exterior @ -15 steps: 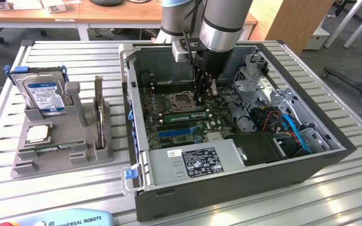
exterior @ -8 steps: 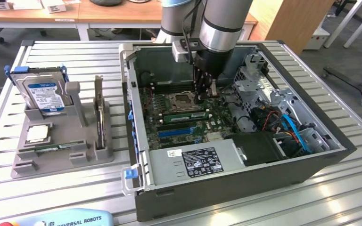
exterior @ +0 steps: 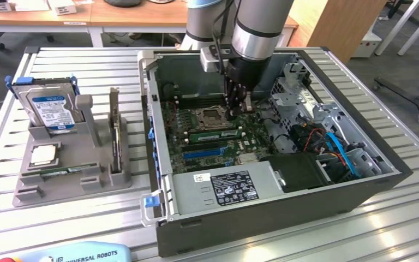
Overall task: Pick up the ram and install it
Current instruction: 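Press down the ram until it locks into place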
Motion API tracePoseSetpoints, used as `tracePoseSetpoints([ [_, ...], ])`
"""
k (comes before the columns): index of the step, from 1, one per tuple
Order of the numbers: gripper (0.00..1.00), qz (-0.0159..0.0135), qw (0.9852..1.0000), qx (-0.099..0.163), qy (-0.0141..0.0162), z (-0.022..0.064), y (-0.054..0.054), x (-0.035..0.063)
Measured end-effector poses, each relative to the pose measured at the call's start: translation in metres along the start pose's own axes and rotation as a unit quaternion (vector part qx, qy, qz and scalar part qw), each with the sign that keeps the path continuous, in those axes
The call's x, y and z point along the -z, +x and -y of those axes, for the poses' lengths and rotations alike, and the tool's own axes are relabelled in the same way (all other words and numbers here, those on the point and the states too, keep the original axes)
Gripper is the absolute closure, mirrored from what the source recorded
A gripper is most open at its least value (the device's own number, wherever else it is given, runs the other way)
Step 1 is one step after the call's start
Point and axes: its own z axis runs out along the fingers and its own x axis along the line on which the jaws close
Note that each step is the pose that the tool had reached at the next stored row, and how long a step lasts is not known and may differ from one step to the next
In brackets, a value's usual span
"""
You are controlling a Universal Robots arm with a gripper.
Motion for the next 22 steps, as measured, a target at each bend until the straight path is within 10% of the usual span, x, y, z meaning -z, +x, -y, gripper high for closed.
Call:
tracePoseSetpoints([
  [22, 0.9, 0.0001, 1.0, 0.0, 0.0, 0.0336, 0.0, 0.0001],
])
